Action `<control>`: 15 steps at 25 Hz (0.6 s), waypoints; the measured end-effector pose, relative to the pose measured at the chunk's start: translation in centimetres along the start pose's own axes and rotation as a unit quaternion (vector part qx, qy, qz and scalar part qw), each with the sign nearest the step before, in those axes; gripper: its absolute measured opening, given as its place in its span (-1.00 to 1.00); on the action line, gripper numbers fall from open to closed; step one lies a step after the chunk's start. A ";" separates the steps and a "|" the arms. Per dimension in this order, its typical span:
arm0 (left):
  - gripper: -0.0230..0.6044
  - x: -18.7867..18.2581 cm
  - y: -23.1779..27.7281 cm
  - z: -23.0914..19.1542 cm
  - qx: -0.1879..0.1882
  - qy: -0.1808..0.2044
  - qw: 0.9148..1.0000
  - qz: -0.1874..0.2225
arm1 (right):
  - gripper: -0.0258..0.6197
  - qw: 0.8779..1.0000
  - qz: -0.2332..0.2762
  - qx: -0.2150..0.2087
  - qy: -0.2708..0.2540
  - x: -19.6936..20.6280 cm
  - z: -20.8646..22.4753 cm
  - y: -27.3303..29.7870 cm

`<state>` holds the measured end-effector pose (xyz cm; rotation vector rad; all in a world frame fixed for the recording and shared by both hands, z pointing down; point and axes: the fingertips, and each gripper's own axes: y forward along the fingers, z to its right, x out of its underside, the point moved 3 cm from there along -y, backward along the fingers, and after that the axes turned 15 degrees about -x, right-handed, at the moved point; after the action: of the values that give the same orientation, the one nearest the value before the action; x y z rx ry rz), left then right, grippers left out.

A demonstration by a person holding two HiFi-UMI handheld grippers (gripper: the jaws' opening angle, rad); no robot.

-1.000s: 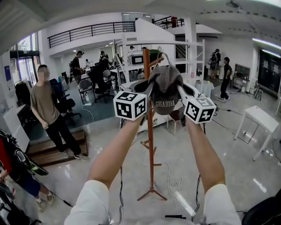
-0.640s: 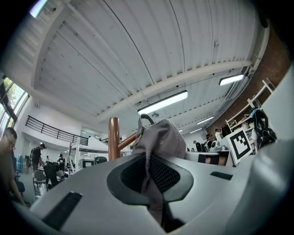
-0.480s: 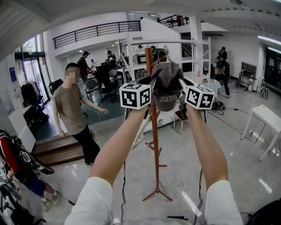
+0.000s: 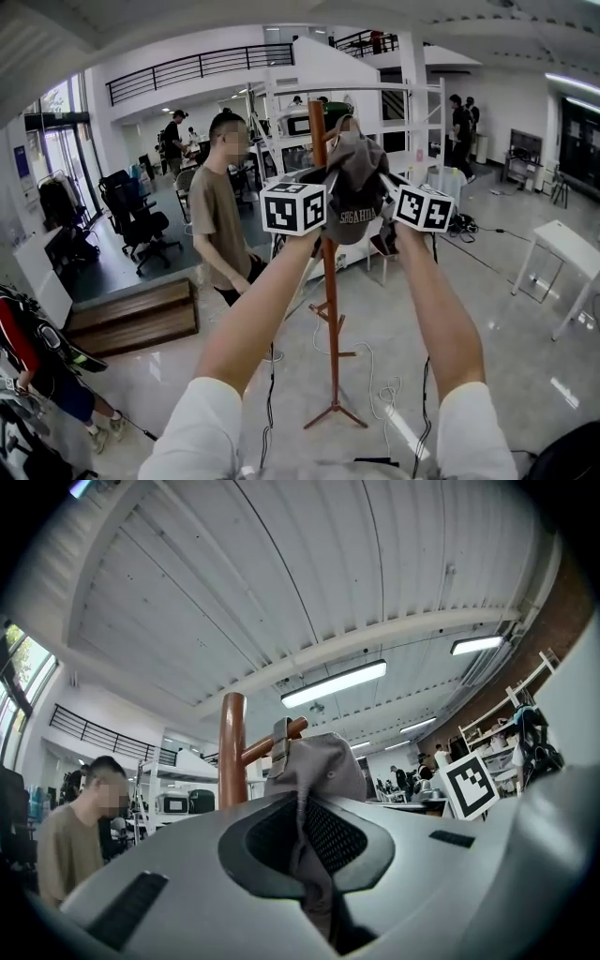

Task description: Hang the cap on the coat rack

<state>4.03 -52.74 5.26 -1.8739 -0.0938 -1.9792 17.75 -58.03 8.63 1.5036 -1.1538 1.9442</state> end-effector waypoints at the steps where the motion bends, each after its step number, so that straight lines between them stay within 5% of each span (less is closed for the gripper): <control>1: -0.84 0.1 -0.1 0.0 0.001 -0.002 1.000 0.001 | -0.79 1.000 -0.002 0.000 -0.001 0.1 0.0 0.2; 15: -0.84 3.3 -1.6 -1.5 -0.029 -0.016 0.999 -0.006 | -0.79 0.999 -0.035 -0.012 -0.005 3.3 -0.7 2.1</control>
<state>2.08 -52.57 8.66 -1.9461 -0.0585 -1.9805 14.67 -59.22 10.95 1.5217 -1.1103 1.8726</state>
